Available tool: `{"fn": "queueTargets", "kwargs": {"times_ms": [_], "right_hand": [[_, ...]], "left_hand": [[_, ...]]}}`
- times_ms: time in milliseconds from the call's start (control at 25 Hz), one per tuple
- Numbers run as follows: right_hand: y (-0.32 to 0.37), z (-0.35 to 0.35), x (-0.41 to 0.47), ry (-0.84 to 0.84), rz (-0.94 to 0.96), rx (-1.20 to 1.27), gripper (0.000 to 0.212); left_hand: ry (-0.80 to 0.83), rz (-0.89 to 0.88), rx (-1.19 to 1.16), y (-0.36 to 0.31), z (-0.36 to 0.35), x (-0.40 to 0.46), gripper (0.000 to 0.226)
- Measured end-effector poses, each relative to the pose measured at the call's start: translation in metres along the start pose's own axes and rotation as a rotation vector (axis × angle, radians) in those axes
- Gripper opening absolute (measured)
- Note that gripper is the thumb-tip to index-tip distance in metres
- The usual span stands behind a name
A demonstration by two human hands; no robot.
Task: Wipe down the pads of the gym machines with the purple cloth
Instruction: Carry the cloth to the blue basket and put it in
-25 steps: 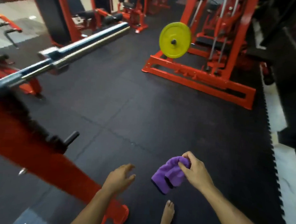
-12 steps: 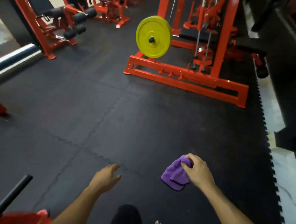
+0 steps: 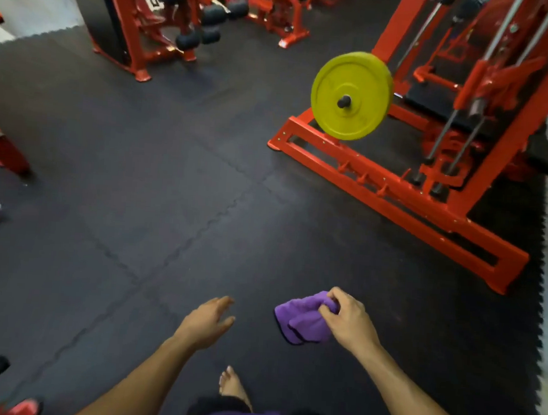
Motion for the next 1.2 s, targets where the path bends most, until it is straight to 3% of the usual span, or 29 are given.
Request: {"fn": "queueTargets", "kwargs": {"times_ms": [360, 560, 640, 840, 960, 1200], "right_hand": [[0.091, -0.023, 0.274, 0.130, 0.148, -0.002, 0.015], [0.120, -0.025, 0.433, 0.171, 0.180, 0.018, 0.020], [0.145, -0.022, 0.493, 0.217, 0.207, -0.003, 0.028], [0.210, -0.029, 0.659, 0.254, 0.241, -0.065, 0.014], [0.247, -0.045, 0.755, 0.233, 0.260, -0.045, 0.015], [0.333, -0.035, 0.945, 0.160, 0.274, -0.074, 0.011]], "left_hand": [[-0.243, 0.188, -0.147, 0.043, 0.159, 0.170, 0.032], [-0.089, 0.311, -0.021, 0.096, 0.212, 0.276, 0.038], [-0.099, 0.390, -0.045, 0.124, 0.254, 0.311, 0.041], [-0.203, 0.525, -0.232, 0.174, 0.334, 0.397, 0.040], [-0.195, 0.529, -0.271, 0.208, 0.362, 0.470, 0.040], [-0.007, 0.517, -0.189, 0.283, 0.452, 0.620, 0.046]]}}
Point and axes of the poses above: each hand's wrist, its own x-axis towards the middle knuckle, its own z-axis out of the back of the hand, y = z × x, the point moved 10 cm from there along x, towards the middle knuckle, and after that the axes turned 13 degrees about x, right-handed, at the moved point
